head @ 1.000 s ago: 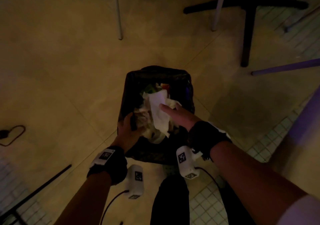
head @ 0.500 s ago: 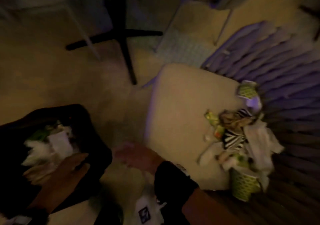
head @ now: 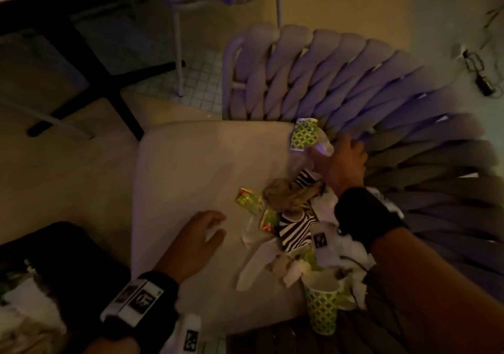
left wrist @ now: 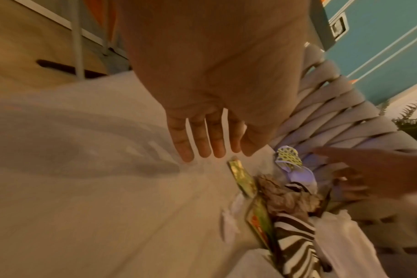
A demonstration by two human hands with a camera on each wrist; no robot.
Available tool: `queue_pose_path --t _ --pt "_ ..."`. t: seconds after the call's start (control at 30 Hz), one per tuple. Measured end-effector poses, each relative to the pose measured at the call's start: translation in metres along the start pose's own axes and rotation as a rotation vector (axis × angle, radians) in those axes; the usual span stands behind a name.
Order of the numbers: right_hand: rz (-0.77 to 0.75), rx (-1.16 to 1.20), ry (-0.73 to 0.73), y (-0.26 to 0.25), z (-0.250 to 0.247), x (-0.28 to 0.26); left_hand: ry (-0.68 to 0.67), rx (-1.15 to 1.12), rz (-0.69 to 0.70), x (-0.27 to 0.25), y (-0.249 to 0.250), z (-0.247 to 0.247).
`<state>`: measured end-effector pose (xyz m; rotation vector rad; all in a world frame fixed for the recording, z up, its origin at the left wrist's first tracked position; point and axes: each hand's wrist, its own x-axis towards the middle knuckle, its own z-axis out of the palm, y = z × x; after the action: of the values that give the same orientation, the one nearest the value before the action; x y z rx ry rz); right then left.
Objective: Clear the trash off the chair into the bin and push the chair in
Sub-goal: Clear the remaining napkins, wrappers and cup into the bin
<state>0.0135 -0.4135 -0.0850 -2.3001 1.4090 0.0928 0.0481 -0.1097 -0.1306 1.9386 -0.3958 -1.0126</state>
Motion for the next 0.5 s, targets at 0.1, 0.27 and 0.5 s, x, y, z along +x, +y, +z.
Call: queue_pose_path --t 0.1,0.27,0.5 --pt "0.166 0.078 -0.191 -0.012 0.012 0.04 -0.038 -0.011 0.025 0.017 0.022 0.018" --pt "0.075 0.035 -0.291 -0.013 0.033 0.06 -0.042 0.025 0.022 0.032 0.04 0.021" --pt "-0.092 -0.043 -0.322 -0.006 0.032 0.053 0.092 -0.064 0.016 0.045 0.041 0.013"
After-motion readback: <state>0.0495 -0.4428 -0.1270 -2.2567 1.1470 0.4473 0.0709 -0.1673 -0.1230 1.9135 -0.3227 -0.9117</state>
